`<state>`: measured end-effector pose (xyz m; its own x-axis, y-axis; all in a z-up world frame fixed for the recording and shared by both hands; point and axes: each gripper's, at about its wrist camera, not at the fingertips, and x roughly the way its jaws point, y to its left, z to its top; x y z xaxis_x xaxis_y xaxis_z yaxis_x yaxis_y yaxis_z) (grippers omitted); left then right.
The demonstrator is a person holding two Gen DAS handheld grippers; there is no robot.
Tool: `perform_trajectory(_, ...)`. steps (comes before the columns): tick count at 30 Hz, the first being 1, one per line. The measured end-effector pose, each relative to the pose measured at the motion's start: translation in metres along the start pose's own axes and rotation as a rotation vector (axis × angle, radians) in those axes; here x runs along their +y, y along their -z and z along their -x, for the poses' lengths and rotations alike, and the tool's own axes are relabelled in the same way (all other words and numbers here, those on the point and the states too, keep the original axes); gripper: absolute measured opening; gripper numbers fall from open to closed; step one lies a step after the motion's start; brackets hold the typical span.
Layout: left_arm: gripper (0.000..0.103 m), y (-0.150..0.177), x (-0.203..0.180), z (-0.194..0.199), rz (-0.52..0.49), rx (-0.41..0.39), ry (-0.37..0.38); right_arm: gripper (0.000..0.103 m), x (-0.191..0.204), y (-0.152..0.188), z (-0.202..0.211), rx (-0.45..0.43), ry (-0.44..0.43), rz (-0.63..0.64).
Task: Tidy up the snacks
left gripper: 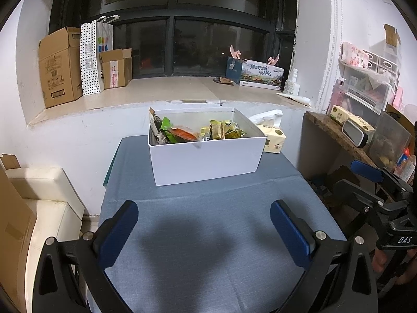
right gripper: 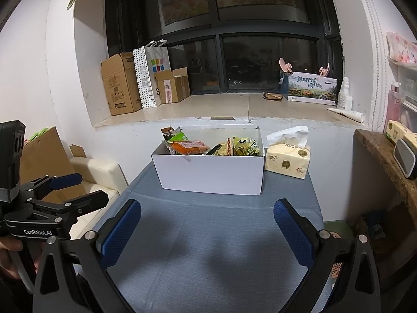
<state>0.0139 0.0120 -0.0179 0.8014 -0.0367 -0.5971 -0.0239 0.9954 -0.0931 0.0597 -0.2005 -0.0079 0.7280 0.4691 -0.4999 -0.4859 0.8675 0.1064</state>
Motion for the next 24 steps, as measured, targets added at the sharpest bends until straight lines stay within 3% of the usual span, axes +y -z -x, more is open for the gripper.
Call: perform_trajectory(24,0.103,-0.0007,-0.0081,0.0061,-0.023,-0.019,0.022,0.103,0.0004,0.0015,-0.0015,0.000,-0.002,0.002)
